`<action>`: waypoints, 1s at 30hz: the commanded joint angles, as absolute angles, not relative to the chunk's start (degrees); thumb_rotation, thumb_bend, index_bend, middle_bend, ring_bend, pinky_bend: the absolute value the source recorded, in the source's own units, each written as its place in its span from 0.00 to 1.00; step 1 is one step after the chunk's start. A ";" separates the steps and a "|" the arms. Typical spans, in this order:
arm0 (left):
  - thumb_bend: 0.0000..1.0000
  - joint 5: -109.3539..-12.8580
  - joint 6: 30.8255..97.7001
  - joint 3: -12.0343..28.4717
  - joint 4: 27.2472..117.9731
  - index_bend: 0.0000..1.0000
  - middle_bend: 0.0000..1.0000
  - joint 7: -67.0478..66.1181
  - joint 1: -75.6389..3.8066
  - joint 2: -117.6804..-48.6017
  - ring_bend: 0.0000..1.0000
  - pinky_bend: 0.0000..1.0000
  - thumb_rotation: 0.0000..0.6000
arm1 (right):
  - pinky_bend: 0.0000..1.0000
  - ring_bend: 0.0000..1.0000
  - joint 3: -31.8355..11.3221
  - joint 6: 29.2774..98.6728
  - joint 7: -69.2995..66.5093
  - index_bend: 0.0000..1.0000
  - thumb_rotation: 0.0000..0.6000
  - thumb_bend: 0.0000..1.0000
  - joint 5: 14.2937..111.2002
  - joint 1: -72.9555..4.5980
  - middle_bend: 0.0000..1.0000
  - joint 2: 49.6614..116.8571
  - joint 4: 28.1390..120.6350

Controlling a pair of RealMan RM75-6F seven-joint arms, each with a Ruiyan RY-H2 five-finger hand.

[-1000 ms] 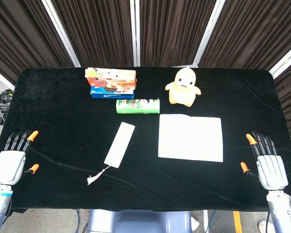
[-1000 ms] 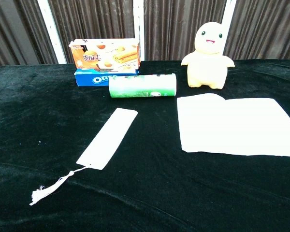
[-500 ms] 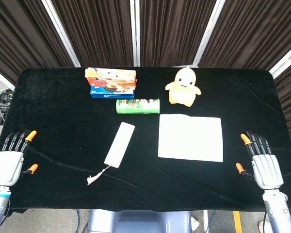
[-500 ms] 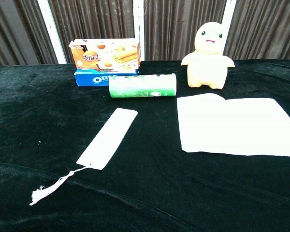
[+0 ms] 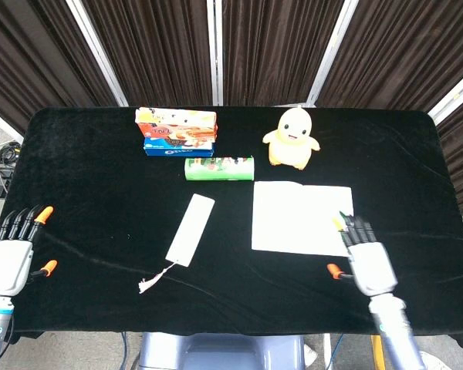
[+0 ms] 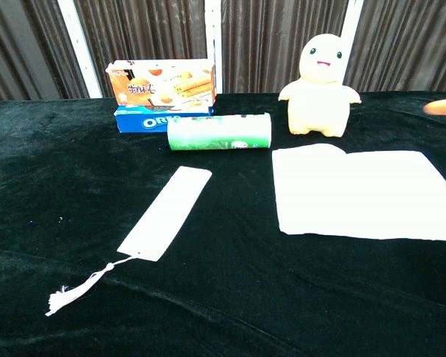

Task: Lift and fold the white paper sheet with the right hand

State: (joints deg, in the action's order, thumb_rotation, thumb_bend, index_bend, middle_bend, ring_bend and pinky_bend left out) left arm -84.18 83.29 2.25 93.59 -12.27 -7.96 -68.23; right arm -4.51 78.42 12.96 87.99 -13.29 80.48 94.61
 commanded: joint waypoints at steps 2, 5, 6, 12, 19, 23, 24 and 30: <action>0.20 -83.82 83.17 2.44 93.46 0.00 0.00 -12.16 -7.95 -68.18 0.00 0.00 1.00 | 0.00 0.00 -6.13 75.40 17.31 0.00 1.00 0.12 84.98 -15.86 0.00 85.69 96.83; 0.21 -83.65 83.11 2.55 93.45 0.00 0.00 -12.00 -7.96 -68.11 0.00 0.00 1.00 | 0.00 0.00 -6.82 74.76 19.12 0.00 1.00 0.12 83.54 -16.63 0.00 88.03 96.47; 0.21 -83.60 83.11 2.59 93.44 0.00 0.00 -11.89 -7.95 -68.06 0.00 0.00 1.00 | 0.00 0.00 -7.21 74.37 19.93 0.00 1.00 0.12 82.66 -17.03 0.00 89.24 96.07; 0.21 -82.91 82.99 2.99 93.39 0.00 0.00 -11.28 -7.91 -67.73 0.00 0.00 1.00 | 0.00 0.00 -8.51 72.26 23.99 0.00 1.00 0.12 77.68 -18.90 0.00 95.42 92.34; 0.22 -81.78 82.62 3.65 93.63 0.00 0.00 -10.36 -8.00 -67.08 0.00 0.00 1.00 | 0.00 0.00 -9.43 70.87 25.23 0.00 1.00 0.12 74.24 -20.24 0.00 99.25 88.22; 0.22 -81.81 83.00 3.91 93.84 0.00 0.00 -9.31 -7.88 -66.62 0.00 0.00 1.00 | 0.00 0.00 -10.05 70.72 25.61 0.00 1.00 0.12 72.98 -20.96 0.00 101.14 85.59; 0.22 -81.82 83.02 3.93 93.83 0.00 0.00 -9.20 -7.87 -66.56 0.00 0.00 1.00 | 0.00 0.00 -10.15 70.78 25.61 0.00 1.00 0.12 72.83 -21.08 0.00 101.50 85.03; 0.22 -81.56 82.84 4.05 93.86 0.00 0.00 -8.67 -7.88 -66.34 0.00 0.00 1.00 | 0.00 0.00 -10.87 70.92 24.68 0.00 1.00 0.12 71.75 -21.72 0.00 103.63 81.05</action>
State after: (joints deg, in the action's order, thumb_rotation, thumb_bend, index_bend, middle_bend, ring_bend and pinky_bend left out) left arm -81.56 82.84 4.05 93.87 -8.67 -7.88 -66.34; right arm -10.64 70.90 24.96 72.05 -21.48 103.13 81.73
